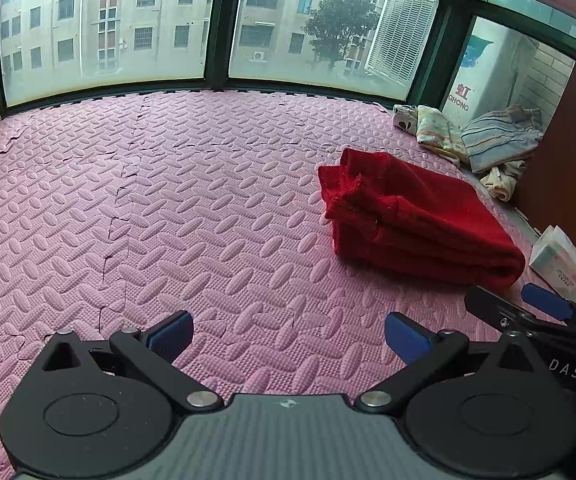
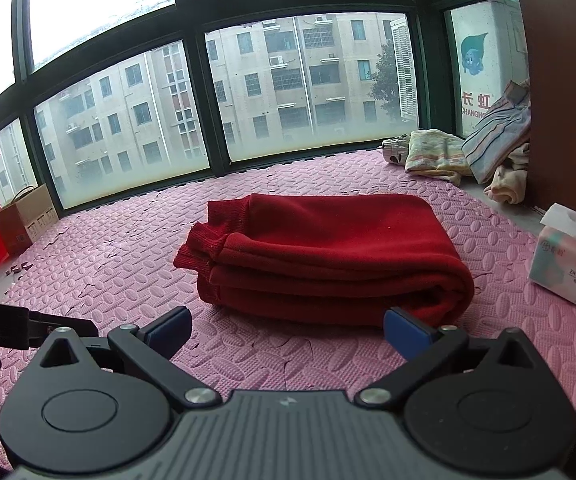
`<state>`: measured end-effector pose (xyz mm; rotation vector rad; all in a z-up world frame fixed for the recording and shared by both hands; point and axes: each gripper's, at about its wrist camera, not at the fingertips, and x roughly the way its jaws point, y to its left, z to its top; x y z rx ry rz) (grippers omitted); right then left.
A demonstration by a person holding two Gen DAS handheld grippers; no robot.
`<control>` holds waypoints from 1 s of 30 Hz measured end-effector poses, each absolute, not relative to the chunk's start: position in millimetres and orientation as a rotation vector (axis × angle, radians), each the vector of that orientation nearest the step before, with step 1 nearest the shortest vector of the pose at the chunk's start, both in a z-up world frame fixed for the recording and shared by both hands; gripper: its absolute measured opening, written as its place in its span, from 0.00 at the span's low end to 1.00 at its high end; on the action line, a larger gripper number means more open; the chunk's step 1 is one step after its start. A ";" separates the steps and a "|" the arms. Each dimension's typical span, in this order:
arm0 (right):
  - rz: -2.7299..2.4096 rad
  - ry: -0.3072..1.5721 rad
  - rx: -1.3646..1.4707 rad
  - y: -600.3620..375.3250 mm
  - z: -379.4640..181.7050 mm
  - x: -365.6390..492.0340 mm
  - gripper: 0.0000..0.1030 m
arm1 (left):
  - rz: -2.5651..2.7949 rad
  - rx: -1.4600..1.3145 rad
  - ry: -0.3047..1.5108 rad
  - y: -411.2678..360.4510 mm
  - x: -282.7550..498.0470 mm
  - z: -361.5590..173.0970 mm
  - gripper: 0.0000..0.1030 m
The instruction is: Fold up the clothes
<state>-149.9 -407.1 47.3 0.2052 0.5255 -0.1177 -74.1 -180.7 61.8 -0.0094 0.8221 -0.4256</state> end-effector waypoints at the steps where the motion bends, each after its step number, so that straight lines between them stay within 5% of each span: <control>1: -0.126 0.530 0.203 -407.0 47.0 -149.7 1.00 | -0.426 -0.007 0.825 -181.1 -74.4 60.9 1.00; 30: -0.158 0.557 0.223 -411.3 43.4 -155.5 1.00 | -0.453 0.026 0.866 -193.5 -82.6 51.4 1.00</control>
